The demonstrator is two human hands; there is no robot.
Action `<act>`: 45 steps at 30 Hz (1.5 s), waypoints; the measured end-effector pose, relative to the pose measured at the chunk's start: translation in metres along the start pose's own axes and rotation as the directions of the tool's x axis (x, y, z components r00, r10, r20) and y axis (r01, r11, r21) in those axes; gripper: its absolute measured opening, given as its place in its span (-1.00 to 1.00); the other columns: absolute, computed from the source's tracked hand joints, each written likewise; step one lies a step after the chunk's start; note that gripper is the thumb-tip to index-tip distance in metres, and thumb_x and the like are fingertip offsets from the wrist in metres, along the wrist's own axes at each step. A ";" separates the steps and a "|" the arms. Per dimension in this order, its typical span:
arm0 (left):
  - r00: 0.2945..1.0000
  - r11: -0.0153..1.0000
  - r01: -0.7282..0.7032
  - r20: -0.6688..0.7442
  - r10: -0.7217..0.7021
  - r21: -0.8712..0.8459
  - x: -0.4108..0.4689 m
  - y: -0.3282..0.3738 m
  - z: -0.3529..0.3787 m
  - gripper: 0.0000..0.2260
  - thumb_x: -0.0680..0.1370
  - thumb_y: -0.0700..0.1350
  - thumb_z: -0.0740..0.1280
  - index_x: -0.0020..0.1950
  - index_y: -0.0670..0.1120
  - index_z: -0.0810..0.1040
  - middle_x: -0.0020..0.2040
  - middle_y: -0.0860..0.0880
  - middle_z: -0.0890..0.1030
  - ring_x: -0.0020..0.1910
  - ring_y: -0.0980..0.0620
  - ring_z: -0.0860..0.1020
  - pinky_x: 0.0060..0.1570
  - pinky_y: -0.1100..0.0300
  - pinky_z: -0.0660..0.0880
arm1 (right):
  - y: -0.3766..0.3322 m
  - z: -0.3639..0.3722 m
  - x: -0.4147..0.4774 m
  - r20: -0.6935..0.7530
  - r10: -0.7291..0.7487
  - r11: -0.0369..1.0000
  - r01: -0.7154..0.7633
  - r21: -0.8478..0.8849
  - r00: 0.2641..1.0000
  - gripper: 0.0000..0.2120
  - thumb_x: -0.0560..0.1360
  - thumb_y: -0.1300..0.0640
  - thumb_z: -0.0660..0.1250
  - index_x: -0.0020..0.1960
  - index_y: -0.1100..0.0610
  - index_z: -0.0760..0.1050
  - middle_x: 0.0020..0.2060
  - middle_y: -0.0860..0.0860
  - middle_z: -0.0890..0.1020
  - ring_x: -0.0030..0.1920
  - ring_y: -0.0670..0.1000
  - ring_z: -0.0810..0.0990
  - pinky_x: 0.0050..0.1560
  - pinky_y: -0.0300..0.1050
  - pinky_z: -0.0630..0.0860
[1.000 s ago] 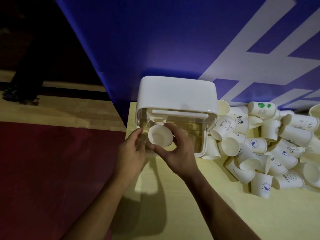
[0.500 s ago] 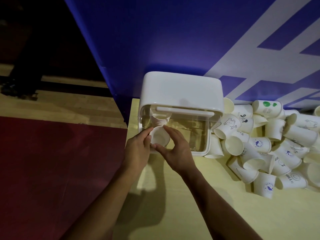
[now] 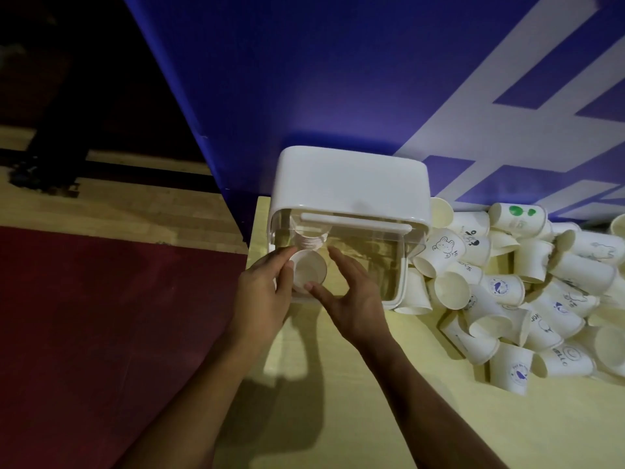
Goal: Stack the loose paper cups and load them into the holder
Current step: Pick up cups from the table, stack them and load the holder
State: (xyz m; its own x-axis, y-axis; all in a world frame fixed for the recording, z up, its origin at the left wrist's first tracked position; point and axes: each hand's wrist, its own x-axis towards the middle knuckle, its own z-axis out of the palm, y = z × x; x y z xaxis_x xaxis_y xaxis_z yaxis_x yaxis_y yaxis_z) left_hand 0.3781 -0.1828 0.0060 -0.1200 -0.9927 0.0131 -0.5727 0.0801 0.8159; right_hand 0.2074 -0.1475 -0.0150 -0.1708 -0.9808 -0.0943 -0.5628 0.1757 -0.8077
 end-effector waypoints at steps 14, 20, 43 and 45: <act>0.896 0.909 -0.378 0.177 0.407 -0.175 0.044 0.205 0.107 -0.74 0.63 -0.08 0.35 0.32 0.02 0.61 0.16 0.11 0.66 0.03 0.14 0.63 0.00 0.20 0.62 | 0.030 -0.235 -0.030 -0.345 0.022 1.000 -0.014 0.027 0.938 -0.68 0.52 0.02 0.52 0.26 -0.07 0.62 0.03 -0.26 0.70 0.10 -0.24 0.64 0.14 -0.34 0.52; 0.771 0.832 -0.551 0.338 0.540 -0.072 0.059 0.284 0.237 -0.64 0.59 0.02 0.39 0.39 0.04 0.55 0.28 0.08 0.62 0.13 0.09 0.61 0.07 0.15 0.62 | 0.100 -0.345 -0.051 -0.449 0.073 0.996 -0.087 -0.010 0.891 -0.69 0.53 0.05 0.50 0.26 0.03 0.64 0.03 -0.18 0.72 0.06 -0.20 0.67 0.11 -0.20 0.59; 0.644 0.652 -0.675 0.705 0.295 0.344 0.105 0.346 0.513 -0.52 0.51 0.10 0.47 0.35 -0.02 0.46 0.24 -0.05 0.59 0.17 -0.07 0.56 0.18 0.04 0.50 | 0.290 -0.511 -0.019 -0.529 0.437 0.802 -0.581 -0.135 0.727 -0.23 0.42 -0.29 0.50 0.47 0.08 0.39 0.28 0.05 0.60 0.28 0.15 0.52 0.23 0.14 0.50; 0.652 0.676 -0.660 0.696 0.300 0.328 0.105 0.349 0.505 -0.44 0.48 0.12 0.52 0.39 -0.03 0.43 0.28 -0.04 0.54 0.18 -0.05 0.55 0.15 0.10 0.51 | 0.297 -0.509 -0.004 -0.548 0.479 0.722 -0.663 -0.199 0.686 -0.19 0.40 -0.39 0.44 0.44 0.10 0.37 0.28 0.08 0.58 0.30 0.21 0.46 0.22 0.15 0.43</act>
State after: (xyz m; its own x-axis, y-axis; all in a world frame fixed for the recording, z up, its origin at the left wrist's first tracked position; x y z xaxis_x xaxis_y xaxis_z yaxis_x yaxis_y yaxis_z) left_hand -0.2444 -0.2136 0.0002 -0.8146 -0.5607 -0.1486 -0.5733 0.7394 0.3530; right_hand -0.3706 -0.0480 0.0419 -0.8298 -0.5420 -0.1331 -0.4536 0.7939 -0.4050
